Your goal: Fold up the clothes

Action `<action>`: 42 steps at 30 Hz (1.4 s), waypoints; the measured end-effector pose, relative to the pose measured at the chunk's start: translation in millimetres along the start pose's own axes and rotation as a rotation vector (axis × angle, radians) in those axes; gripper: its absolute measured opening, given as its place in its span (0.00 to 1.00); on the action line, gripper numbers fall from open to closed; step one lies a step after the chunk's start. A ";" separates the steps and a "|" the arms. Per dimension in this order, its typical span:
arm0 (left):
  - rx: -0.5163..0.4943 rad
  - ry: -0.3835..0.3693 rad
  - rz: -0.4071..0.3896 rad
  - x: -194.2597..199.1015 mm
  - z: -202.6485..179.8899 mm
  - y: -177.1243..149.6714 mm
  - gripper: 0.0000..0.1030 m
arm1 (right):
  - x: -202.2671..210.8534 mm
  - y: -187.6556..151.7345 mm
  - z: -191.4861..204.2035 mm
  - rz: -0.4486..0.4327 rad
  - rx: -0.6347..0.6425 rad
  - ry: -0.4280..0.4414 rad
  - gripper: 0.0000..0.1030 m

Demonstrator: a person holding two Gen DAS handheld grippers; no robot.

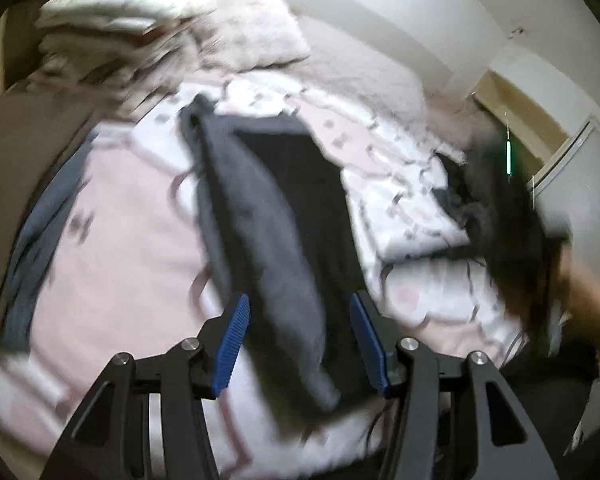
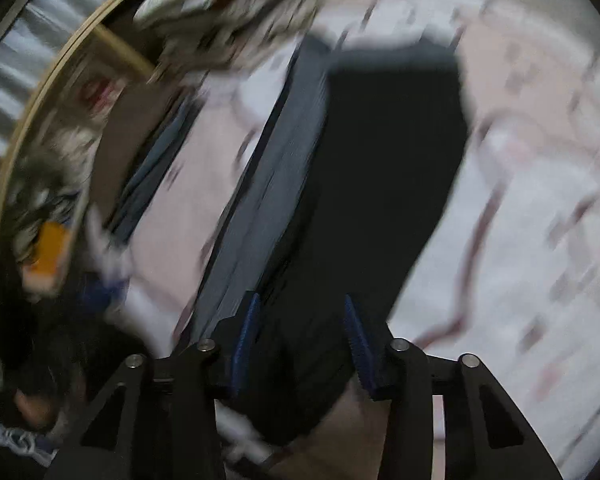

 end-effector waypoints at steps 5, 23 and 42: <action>0.068 -0.144 0.086 -79.8 -10.6 28.3 0.51 | -43.9 -54.4 11.2 0.078 0.034 0.048 0.42; 0.059 0.185 0.040 -51.6 86.5 49.8 0.48 | -36.9 -58.3 12.1 -0.016 0.065 0.012 0.42; -0.631 0.320 0.086 -47.6 22.7 -15.1 0.62 | -1.3 -73.8 28.8 -0.179 0.460 -0.396 0.65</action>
Point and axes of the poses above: each gripper's, at about its wrist camera, not at the fingertips, and x roughly against the way its jaws point, z to its left, y to its top, the point moved 4 cm from there along -x, roughly the way its jaws point, and after that the axes turned 2 degrees about -z, right-handed, at the moved point
